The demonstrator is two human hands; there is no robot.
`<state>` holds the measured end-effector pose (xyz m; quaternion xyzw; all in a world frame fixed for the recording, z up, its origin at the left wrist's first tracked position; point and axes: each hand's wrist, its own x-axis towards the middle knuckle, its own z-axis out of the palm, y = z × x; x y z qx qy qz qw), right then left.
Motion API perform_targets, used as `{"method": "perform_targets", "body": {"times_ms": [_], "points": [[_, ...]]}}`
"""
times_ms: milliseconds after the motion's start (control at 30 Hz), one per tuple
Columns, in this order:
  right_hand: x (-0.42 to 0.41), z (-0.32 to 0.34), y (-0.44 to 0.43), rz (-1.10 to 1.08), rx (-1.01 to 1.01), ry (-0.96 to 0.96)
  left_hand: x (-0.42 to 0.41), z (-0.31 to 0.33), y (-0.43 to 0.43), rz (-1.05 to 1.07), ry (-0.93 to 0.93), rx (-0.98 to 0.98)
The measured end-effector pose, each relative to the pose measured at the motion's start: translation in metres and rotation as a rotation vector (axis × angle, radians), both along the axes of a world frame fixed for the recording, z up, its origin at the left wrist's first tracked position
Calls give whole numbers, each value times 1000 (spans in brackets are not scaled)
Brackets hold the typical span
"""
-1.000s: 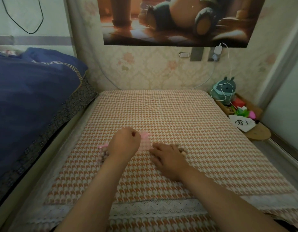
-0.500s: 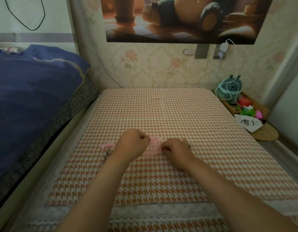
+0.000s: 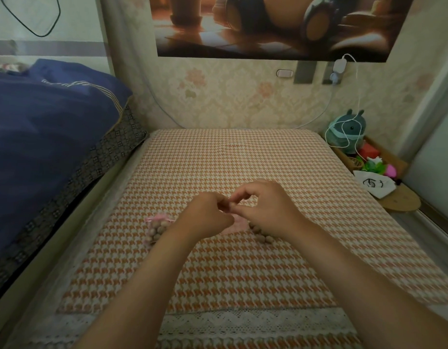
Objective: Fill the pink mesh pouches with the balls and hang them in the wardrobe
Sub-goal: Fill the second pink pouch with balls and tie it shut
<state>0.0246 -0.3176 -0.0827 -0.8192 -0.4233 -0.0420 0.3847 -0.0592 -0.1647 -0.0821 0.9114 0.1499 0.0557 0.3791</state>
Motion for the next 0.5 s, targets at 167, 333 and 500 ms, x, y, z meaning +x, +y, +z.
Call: {"method": "perform_targets", "body": {"times_ms": [167,333,500], "points": [[6,-5,2,74,-165,-113,0,1,-1,-48,26,-1],[9,3,-4,84,-303,-100,1,-1,2,3,7,-34],[11,9,-9,96,-479,-115,5,-5,-4,40,-8,36]]}}
